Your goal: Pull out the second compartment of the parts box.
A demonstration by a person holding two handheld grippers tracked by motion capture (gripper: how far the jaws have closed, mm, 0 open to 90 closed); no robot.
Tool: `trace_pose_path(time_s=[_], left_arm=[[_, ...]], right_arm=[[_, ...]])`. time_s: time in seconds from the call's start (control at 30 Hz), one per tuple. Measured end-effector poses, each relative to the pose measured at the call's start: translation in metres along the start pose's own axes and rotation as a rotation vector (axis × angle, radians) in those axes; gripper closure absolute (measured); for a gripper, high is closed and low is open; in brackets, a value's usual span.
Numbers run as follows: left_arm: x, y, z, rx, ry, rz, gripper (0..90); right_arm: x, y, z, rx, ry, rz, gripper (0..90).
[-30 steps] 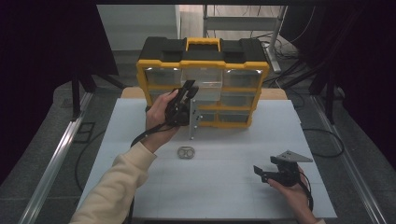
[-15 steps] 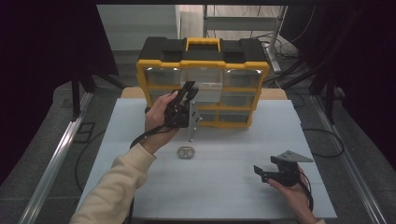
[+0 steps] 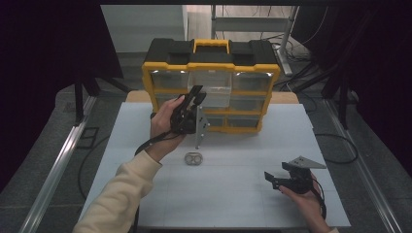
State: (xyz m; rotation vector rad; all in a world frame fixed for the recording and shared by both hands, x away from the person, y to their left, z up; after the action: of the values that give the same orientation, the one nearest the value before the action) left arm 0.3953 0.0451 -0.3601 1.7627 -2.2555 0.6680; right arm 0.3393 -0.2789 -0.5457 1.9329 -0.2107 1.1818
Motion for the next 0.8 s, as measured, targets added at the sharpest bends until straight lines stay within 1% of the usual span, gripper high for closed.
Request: trace_pose_path(time_s=[0.2,0.67,0.8], left_arm=[[0.0007,0.0034,-0.0005,-0.001,0.005,0.002,69.7],[0.0009,0.0057,-0.0009,-0.001,0.014,0.006,69.6],[0.0022,0.0081,-0.0012,-0.003,0.009,0.008,69.6]], right_arm=[[-0.0002,-0.0003,-0.0004,-0.003,0.001,-0.002,15.3],[-0.0004,-0.0010,-0.0007,-0.001,0.001,-0.003,15.3],[-0.0004,-0.0008,-0.0007,-0.004,0.002,-0.004,15.3]])
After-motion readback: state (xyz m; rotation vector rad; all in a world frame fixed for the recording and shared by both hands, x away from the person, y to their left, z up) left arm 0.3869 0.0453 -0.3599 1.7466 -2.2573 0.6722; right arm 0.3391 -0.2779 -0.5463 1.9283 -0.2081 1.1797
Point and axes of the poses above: each handheld gripper's, and its own axes: y roughly backward along the jaws, x roughly out of its top, z roughly to its right, the point moved 6 cm from there along -y, roughly forward along the jaws, and after that the axes turned 11 degrees about x, right-handed, at the moved point
